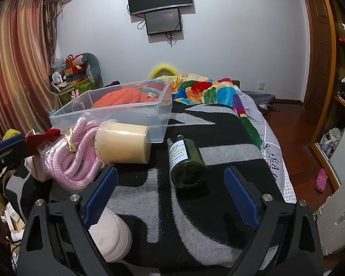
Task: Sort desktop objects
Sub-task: 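Grasp the red velvet pouch with the left tool while the right tool grasps the green bottle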
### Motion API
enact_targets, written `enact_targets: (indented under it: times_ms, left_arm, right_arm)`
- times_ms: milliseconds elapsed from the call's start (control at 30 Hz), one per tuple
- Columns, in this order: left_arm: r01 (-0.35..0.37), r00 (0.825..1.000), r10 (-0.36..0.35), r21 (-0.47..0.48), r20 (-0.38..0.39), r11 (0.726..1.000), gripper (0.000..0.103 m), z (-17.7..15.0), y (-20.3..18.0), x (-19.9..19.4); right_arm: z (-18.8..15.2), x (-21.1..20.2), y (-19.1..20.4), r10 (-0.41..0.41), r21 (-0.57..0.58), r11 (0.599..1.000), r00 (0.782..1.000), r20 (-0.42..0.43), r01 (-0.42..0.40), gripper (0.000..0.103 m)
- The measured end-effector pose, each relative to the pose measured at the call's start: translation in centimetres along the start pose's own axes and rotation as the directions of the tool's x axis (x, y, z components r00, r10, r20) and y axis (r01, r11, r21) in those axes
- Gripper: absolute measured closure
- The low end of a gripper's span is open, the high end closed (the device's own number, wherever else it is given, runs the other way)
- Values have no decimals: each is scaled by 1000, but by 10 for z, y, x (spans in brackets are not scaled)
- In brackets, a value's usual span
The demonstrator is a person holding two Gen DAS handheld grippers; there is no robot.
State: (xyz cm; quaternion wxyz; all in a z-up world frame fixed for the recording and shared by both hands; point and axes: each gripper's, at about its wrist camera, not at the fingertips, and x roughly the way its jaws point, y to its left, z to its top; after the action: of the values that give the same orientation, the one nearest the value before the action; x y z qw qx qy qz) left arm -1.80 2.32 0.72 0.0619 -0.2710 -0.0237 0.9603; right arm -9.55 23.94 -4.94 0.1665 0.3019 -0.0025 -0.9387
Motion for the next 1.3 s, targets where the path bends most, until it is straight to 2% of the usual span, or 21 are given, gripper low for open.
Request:
enact_targets:
  times_ms: [133,233,500,667,767,933,1000,1300]
  left_arm:
    - [11,1000,-10,25,-7,1000,48,4,-6,6]
    - [9,1000,-8,37,-17,999,55,6,-9,12]
    - [-17,999,18,20,-51,1000,63,5,-3,33]
    - [-35,998,35,11,-48,999,71,4,2,36]
    - [-39,998,39,7,-47,999,76,4,5,35]
    - [-39,998,38,-21,-43,999,92,8,12,35]
    - [-42,998,41,-34,-39,999,95,10,15,34]
    - [-38,999,39,-70,15,997,98,24,32,12]
  right_arm:
    - [0,5,-2,7,2,1000,1000,-15,-7,23]
    - [1,9,-4,8,9,1000,1000,-23,-8,26]
    - [6,29,-7,21,14,1000,998,-62,-20,38]
    - [3,45,-9,9,25,1000,995,-103,-6,50]
    - [0,52,-11,2,31,1000,993,-114,2,65]
    - [-3,49,-11,12,28,1000,996,-87,-9,65]
    - [-2,43,-10,12,23,1000,998,-69,-10,65]
    - [10,14,-9,23,28,999,1000,0,-23,65]
